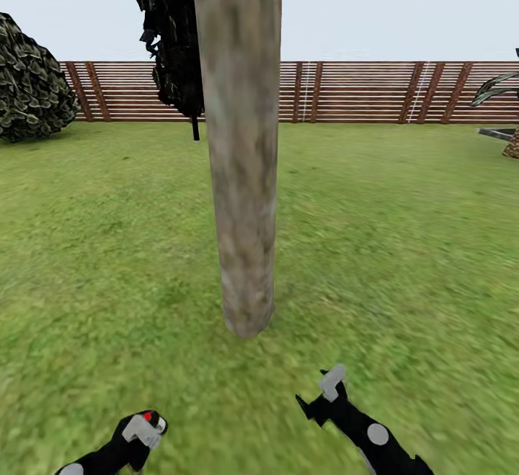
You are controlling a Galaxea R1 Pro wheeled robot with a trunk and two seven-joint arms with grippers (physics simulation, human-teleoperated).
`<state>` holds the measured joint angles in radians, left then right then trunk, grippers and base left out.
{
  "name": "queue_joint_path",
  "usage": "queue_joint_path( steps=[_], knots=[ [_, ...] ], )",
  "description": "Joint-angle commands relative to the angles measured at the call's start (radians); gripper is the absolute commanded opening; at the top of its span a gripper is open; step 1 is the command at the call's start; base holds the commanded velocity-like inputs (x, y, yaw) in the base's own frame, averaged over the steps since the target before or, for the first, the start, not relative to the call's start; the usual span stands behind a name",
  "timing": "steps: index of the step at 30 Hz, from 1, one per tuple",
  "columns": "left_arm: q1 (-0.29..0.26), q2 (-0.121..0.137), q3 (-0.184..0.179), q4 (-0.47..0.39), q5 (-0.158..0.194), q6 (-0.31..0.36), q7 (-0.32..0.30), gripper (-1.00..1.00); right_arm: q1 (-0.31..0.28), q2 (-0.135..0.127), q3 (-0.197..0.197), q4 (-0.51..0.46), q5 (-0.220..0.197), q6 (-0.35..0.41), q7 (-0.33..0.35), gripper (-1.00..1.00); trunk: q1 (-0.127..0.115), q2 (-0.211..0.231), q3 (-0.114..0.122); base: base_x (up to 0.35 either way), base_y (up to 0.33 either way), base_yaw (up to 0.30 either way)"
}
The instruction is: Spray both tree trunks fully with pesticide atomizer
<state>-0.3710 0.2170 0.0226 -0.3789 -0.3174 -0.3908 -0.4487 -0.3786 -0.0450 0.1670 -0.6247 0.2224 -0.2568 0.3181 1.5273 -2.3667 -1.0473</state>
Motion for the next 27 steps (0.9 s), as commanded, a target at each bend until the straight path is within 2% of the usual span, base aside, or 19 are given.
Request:
queue_joint_path(
  steps=[1, 3, 4, 6, 8, 9, 11, 12, 15, 19, 26, 27],
  knots=[
    [-0.025, 0.009, 0.001, 0.000, -0.048, 0.003, -0.064, -1.00, -0.018, -0.002, 0.005, 0.000, 0.011, -0.004, 0.051, 1.00, 0.000, 0.000, -0.001, 0.000, 0.000, 0.000],
    [-0.071, 0.019, 0.001, 0.001, -0.114, 0.031, -0.184, -1.00, -0.046, -0.005, 0.010, 0.000, 0.012, -0.003, 0.132, 1.00, 0.000, 0.000, -0.001, 0.000, 0.000, 0.000],
    [-0.081, 0.020, 0.001, 0.001, -0.128, 0.038, -0.210, -1.00, -0.052, -0.005, 0.010, 0.000, 0.012, -0.003, 0.149, 1.00, 0.000, 0.000, -0.001, 0.000, 0.000, 0.000],
    [-0.112, 0.023, 0.001, 0.000, -0.176, 0.067, -0.298, -1.00, -0.070, -0.006, 0.011, 0.000, 0.013, -0.003, 0.208, 1.00, 0.000, 0.000, -0.001, 0.000, 0.000, 0.000],
    [-0.133, 0.023, 0.000, 0.000, -0.219, 0.082, -0.360, -1.00, -0.081, -0.007, 0.012, 0.000, 0.025, -0.003, 0.254, 1.00, 0.000, 0.000, -0.001, 0.000, 0.000, 0.000],
    [-0.144, 0.023, 0.000, -0.001, -0.252, 0.088, -0.397, -1.00, -0.086, -0.007, 0.013, 0.000, 0.047, -0.003, 0.283, 1.00, 0.000, 0.000, -0.001, 0.000, 0.000, 0.000],
    [-0.157, 0.022, 0.000, -0.001, -0.284, 0.091, -0.431, -1.00, -0.088, -0.006, 0.013, -0.001, 0.078, -0.002, 0.310, 1.00, 0.000, 0.000, -0.001, 0.000, 0.000, 0.000],
    [-0.178, 0.020, 0.000, -0.001, -0.317, 0.094, -0.473, -1.00, -0.090, -0.005, 0.014, -0.001, 0.123, -0.002, 0.343, 1.00, 0.000, 0.000, -0.001, 0.000, 0.000, 0.000],
    [-0.202, 0.020, 0.000, -0.001, -0.342, 0.096, -0.525, -1.00, -0.091, -0.005, 0.014, -0.003, 0.157, -0.002, 0.367, 1.00, 0.000, 0.000, -0.001, 0.000, 0.000, 0.000],
    [-0.225, 0.014, 0.000, -0.002, -0.352, 0.102, -0.582, -1.00, -0.096, -0.002, 0.015, -0.002, 0.171, -0.002, 0.376, 1.00, 0.000, 0.000, -0.001, 0.000, 0.000, 0.000],
    [-0.231, 0.008, 0.000, 0.000, -0.352, 0.117, -0.600, -1.00, -0.097, 0.006, 0.020, -0.001, 0.177, -0.003, 0.380, 1.00, 0.000, 0.000, -0.001, 0.000, 0.000, 0.000],
    [-0.232, 0.005, 0.000, 0.000, -0.352, 0.118, -0.612, -1.00, -0.097, 0.007, 0.020, 0.000, 0.178, -0.004, 0.381, -1.00, 0.000, 0.000, -0.001, 0.000, 0.000, 0.000]
  ],
)
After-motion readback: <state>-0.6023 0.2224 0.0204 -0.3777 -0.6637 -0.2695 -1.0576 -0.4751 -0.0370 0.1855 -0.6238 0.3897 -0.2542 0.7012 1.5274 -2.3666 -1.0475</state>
